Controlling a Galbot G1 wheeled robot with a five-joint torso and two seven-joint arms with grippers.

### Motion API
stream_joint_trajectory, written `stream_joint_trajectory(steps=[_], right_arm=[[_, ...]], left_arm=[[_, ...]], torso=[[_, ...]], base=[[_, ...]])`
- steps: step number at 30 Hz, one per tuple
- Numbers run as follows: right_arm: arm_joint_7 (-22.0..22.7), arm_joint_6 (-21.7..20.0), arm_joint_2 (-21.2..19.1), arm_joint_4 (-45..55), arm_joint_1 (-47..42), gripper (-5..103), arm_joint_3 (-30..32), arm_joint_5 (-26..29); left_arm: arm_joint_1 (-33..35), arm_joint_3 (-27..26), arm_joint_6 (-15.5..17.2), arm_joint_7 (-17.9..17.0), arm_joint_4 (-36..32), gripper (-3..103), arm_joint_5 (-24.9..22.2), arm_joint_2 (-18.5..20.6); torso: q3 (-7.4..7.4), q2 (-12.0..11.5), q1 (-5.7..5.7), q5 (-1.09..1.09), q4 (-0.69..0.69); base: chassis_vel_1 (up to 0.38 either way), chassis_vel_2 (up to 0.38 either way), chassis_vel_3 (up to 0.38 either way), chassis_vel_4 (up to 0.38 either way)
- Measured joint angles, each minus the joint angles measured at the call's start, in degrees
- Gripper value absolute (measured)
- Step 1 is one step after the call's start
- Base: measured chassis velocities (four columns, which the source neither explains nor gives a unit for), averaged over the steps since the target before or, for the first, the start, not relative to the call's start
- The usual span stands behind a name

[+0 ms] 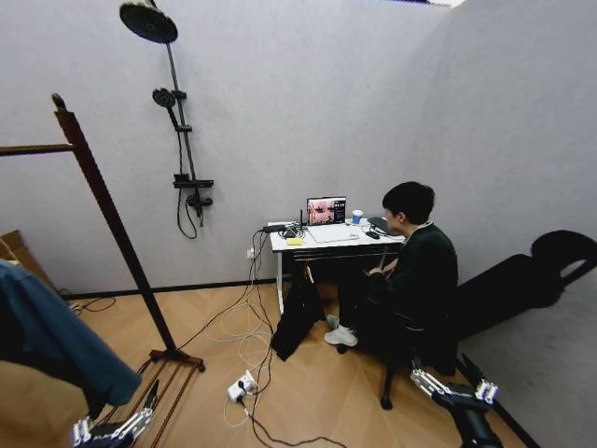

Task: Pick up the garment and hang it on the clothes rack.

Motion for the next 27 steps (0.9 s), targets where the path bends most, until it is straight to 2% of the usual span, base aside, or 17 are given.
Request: stream_joint_trajectory(steps=[5,6,9,11,12,13,16,17,18,22,23,25,27], right_arm=[[0.0,0.0,0.0,0.0,0.0,100,0.0,0.0],[0.0,0.0,0.0,0.0,0.0,100,0.0,0.0],[0.0,0.0,0.0,0.0,0.0,100,0.0,0.0],[0.0,0.0,0.0,0.0,0.0,100,0.0,0.0],[0.0,0.0,0.0,0.0,0.0,100,0.0,0.0],[0.0,0.0,0.0,0.0,0.0,100,0.0,0.0],[0.0,0.0,0.0,0.0,0.0,100,0.0,0.0],[0.0,0.0,0.0,0.0,0.0,100,0.0,0.0],[0.0,0.0,0.0,0.0,0.0,100,0.0,0.0],[0.0,0.0,0.0,0.0,0.0,100,0.0,0.0],[0.0,0.0,0.0,0.0,0.0,100,0.0,0.0],[0.0,0.0,0.0,0.0,0.0,100,0.0,0.0],[0.0,0.0,0.0,0.0,0.0,100,0.0,0.0]], left_arm=[[0.0,0.0,0.0,0.1,0.0,100,0.0,0.0],[0.0,0.0,0.0,0.0,0.0,100,0.0,0.0],[0.0,0.0,0.0,0.0,0.0,100,0.0,0.0],[0.0,0.0,0.0,0.0,0.0,100,0.0,0.0],[0.0,0.0,0.0,0.0,0.0,100,0.0,0.0],[0.0,0.0,0.0,0.0,0.0,100,0.0,0.0],[0.0,0.0,0.0,0.1,0.0,100,0.0,0.0],[0.0,0.0,0.0,0.0,0.0,100,0.0,0.0],[0.0,0.0,0.0,0.0,0.0,100,0.0,0.0],[0.0,0.0,0.0,0.1,0.0,100,0.0,0.0],[0.0,0.0,0.0,0.0,0.0,100,0.0,0.0],[0.0,0.0,0.0,0.0,0.0,100,0.0,0.0],[0.0,0.0,0.0,0.1,0.0,100,0.0,0.0]], torso=[[0.01,0.0,0.01,0.08,-0.01],[-0.01,0.0,-0.02,-0.05,0.00],[0.00,0.0,-0.02,0.10,-0.01],[0.01,0.0,-0.02,0.09,-0.01],[-0.01,0.0,-0.03,-0.06,-0.01],[0.00,0.0,-0.03,0.08,0.00],[0.02,0.0,0.01,0.12,-0.01],[0.00,0.0,-0.01,-0.06,0.00],[0.00,0.0,-0.02,0.04,-0.01],[0.02,0.0,0.02,0.12,-0.01],[0.00,0.0,0.00,-0.08,0.00],[0.02,0.0,0.01,0.10,-0.01],[0.02,0.0,0.02,0.12,-0.01]], base=[[0.346,-0.340,-0.350,0.345],[0.375,-0.371,-0.359,0.368],[0.382,-0.368,-0.385,0.367],[0.353,-0.393,-0.380,0.371],[0.353,-0.369,-0.311,0.387],[0.355,-0.369,-0.366,0.345],[0.367,-0.362,-0.362,0.349],[0.332,-0.361,-0.352,0.352],[0.357,-0.334,-0.311,0.352],[0.355,-0.321,-0.357,0.347],[0.347,-0.367,-0.347,0.352],[0.367,-0.363,-0.372,0.344],[0.352,-0.364,-0.393,0.349]])
